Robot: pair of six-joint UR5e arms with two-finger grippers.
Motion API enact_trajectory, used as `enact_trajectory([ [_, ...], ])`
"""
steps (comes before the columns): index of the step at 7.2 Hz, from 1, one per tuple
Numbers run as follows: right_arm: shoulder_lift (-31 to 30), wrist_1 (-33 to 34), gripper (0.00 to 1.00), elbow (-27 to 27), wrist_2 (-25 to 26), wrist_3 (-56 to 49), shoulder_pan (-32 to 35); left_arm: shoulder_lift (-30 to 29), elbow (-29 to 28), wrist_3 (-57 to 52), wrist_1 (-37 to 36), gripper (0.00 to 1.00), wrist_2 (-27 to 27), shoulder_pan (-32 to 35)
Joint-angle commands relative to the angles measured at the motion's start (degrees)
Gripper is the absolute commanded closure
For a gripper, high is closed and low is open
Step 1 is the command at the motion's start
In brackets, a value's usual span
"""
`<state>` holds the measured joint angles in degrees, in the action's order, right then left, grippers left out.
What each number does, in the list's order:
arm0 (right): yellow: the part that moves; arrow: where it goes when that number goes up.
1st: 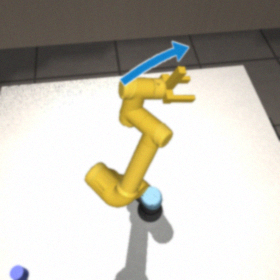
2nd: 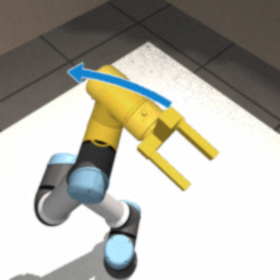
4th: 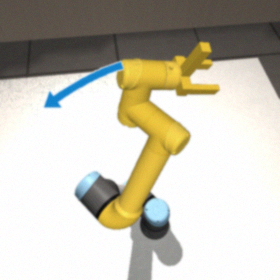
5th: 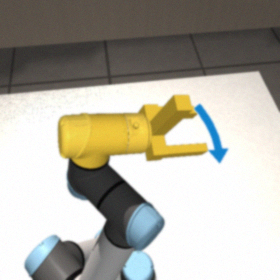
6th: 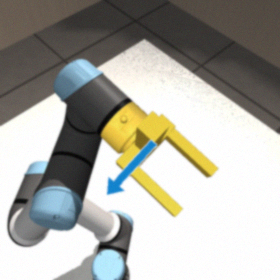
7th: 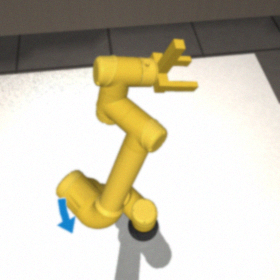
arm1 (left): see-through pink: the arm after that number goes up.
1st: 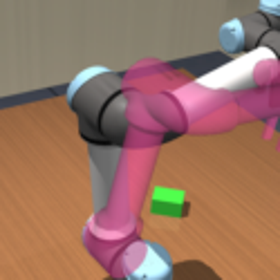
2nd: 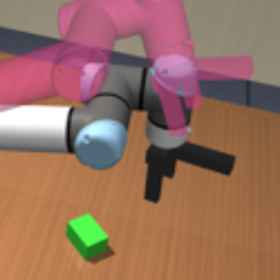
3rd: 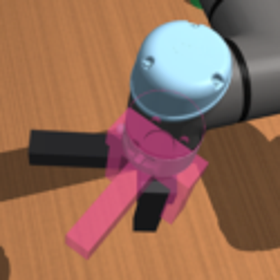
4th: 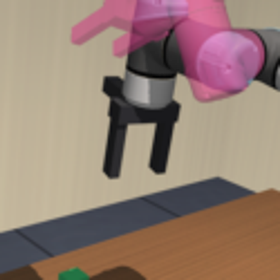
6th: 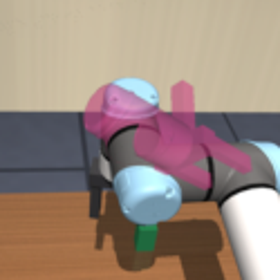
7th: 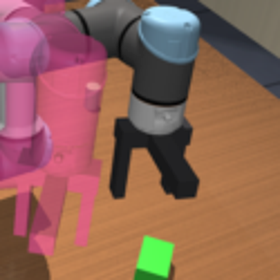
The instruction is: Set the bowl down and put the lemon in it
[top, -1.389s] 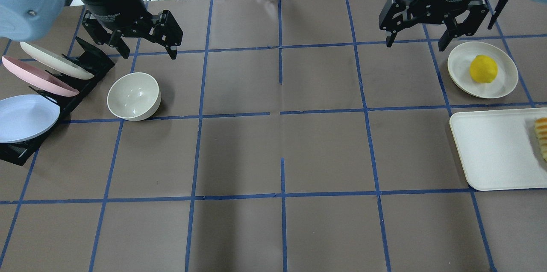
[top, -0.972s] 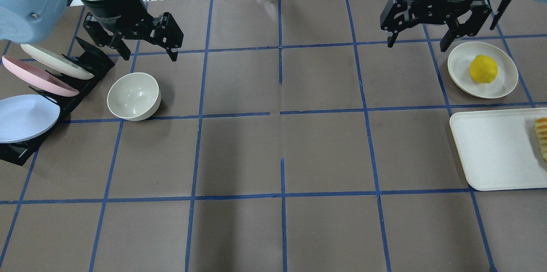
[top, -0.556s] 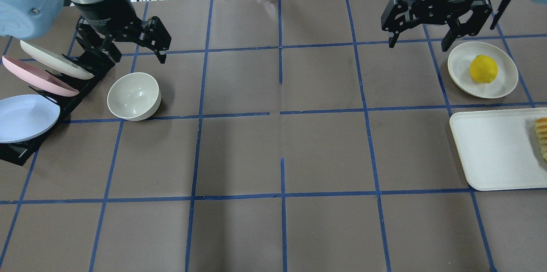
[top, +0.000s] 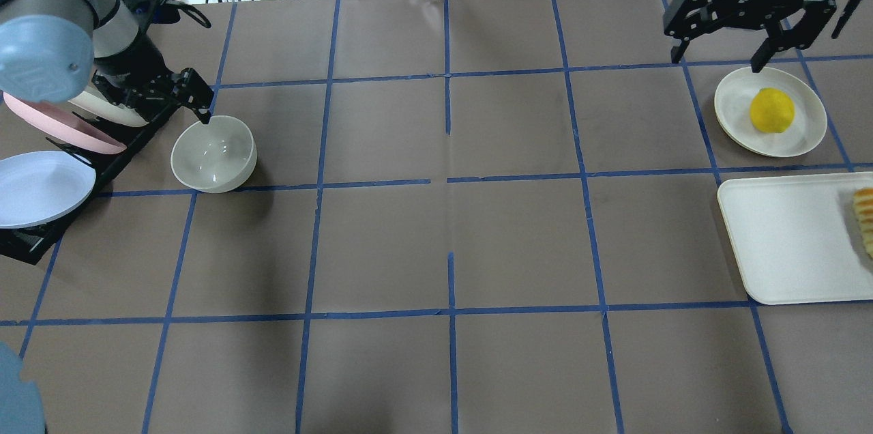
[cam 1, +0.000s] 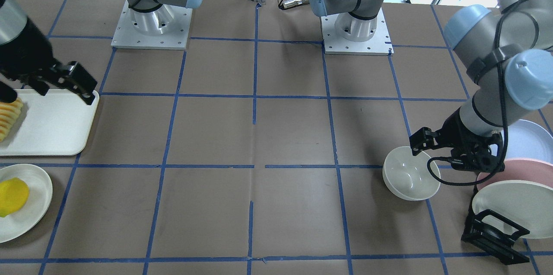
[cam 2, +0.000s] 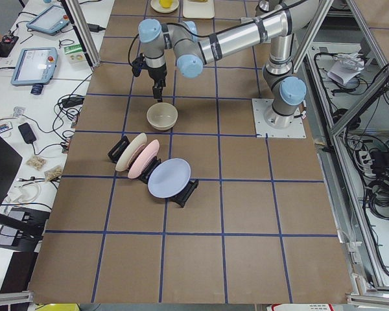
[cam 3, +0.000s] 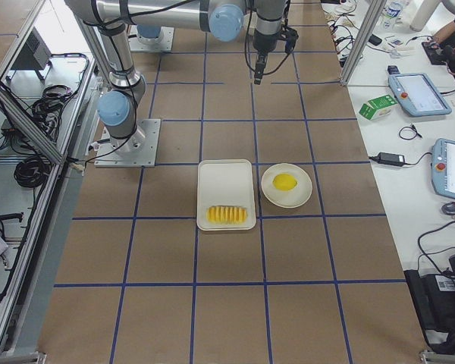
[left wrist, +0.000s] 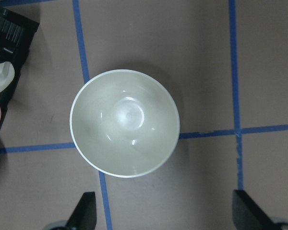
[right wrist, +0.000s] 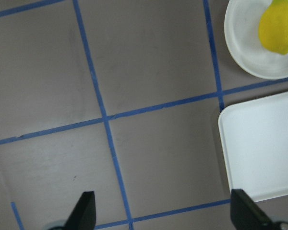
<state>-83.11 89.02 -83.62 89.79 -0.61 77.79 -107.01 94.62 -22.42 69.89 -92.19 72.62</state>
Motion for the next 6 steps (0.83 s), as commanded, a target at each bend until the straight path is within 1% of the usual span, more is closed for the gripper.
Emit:
enact_trajectory([
  [1,5.0,6.8,0.0,0.0,-0.1,-12.1,-6.5,-4.5,4.3,-3.8,-7.0,0.0,1.1,-3.8],
  [2,6.2,7.2,0.0,0.0,0.1,-14.7,-8.6,-6.1,4.9,-5.1,-10.4,0.0,1.2,-4.3],
  [3,7.9,7.5,0.0,-0.1,-0.3,-14.8,-10.9,-8.3,5.0,-5.3,-11.8,0.0,1.2,-4.5],
  [5,14.0,17.8,0.0,0.0,0.1,-17.8,-13.1,-10.4,4.9,-5.4,-13.1,0.21,3.0,-4.7],
  [6,15.7,18.8,0.0,-0.1,-0.1,-18.4,-13.9,-10.5,4.8,-5.7,-13.3,0.58,3.1,-5.4],
])
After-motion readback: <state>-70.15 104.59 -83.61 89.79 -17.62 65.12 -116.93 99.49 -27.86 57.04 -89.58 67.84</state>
